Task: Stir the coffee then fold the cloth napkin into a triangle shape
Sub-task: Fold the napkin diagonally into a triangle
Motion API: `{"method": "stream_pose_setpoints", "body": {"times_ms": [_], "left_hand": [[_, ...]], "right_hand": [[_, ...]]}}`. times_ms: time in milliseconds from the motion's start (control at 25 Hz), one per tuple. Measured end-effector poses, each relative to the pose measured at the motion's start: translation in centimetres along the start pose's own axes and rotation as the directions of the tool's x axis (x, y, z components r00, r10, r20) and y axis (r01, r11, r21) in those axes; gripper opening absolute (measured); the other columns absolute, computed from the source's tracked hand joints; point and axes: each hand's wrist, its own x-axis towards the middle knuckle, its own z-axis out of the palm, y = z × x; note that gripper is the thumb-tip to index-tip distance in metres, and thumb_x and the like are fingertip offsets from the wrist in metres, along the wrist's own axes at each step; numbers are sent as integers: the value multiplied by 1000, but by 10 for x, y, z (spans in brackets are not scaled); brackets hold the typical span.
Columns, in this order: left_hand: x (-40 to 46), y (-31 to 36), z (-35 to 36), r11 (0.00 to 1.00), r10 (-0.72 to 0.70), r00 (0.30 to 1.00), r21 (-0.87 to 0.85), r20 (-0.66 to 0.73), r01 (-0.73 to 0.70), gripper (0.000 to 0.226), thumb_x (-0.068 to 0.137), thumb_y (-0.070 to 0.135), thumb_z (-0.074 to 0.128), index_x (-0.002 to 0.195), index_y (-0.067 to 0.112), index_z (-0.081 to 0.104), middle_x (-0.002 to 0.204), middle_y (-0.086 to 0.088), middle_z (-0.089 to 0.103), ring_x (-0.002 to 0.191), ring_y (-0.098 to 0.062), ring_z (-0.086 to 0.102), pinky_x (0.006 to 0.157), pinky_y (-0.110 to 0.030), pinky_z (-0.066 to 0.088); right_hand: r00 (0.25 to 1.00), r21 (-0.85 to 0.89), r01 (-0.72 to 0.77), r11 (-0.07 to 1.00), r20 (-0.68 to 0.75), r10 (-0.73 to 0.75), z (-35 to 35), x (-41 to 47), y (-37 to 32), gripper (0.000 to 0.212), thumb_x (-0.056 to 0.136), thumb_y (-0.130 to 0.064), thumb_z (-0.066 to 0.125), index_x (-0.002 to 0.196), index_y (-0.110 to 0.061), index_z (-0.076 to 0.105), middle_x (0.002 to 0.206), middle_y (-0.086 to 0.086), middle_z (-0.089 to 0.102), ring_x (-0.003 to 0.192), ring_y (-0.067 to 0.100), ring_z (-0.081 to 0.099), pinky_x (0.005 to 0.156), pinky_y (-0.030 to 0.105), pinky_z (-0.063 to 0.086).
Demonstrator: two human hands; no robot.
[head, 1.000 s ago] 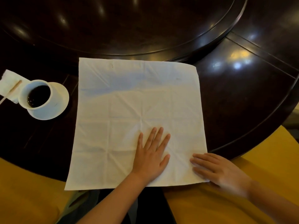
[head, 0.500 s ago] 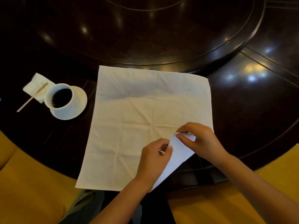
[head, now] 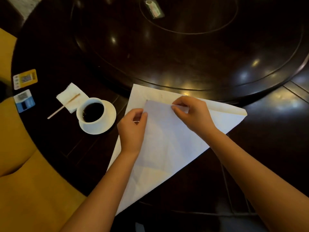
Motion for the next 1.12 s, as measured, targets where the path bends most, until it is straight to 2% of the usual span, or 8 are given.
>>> {"method": "stream_pose_setpoints", "body": {"times_ms": [120,320,520,640,800,880,1000,1120], "left_hand": [[37,-10,3,999,13,996,51,-93,-8,15,90,16,59,100,10,68,88,7,62,74,-4,57,65,3,40],[74,-29,12,994,-22,991,99,-135,36,15,91,16,58,99,8,67,85,6,60,74,-6,54,59,4,37],[87,-45,23,990,-47,993,130,-106,61,13,90,16,58,95,9,68,85,2,64,69,-6,53,56,2,37],[88,-48,26,985,-46,994,160,-95,61,15,90,17,59,101,11,66,95,-3,67,84,-14,59,67,-8,42],[49,-57,26,918,162,977,384,-137,-98,34,90,27,53,121,13,56,122,-9,60,113,-27,52,92,-42,43],[1,-56,30,862,233,972,455,36,-223,48,92,35,39,136,16,41,141,-11,46,131,-28,37,106,-48,30],[-66,-65,46,667,201,889,607,412,-432,64,94,53,11,149,21,17,156,-10,18,141,-29,16,109,-56,13],[-84,-84,54,553,123,836,662,535,-506,68,91,57,14,149,21,16,157,-9,7,143,-31,10,110,-58,8]], "right_hand": [[1000,-66,-8,998,-27,6,22,44,-4,13,86,-18,62,93,-8,69,92,9,69,81,19,58,73,34,53],[998,-125,-55,991,-45,50,53,80,2,16,88,-23,60,94,-11,68,94,7,69,78,12,53,68,24,45],[991,-230,-126,965,-65,114,66,90,14,20,88,-28,59,92,-10,68,90,7,69,74,15,55,68,26,48],[993,-315,-20,949,-116,-18,69,85,18,21,85,-27,63,95,-10,66,93,11,67,83,23,58,75,33,49],[965,-393,184,901,-101,-241,58,32,35,30,88,-31,54,110,-11,60,114,14,61,109,27,48,92,37,39],[953,-434,293,852,57,-299,49,-8,55,35,91,-35,46,119,-15,55,127,13,56,123,27,41,101,42,32],[913,-487,348,801,370,-172,32,-51,84,51,95,-48,29,141,-27,33,152,6,26,141,24,14,113,47,12],[900,-570,274,775,437,2,27,-75,100,59,94,-58,15,147,-32,8,157,3,5,143,21,-6,112,46,1]]}}
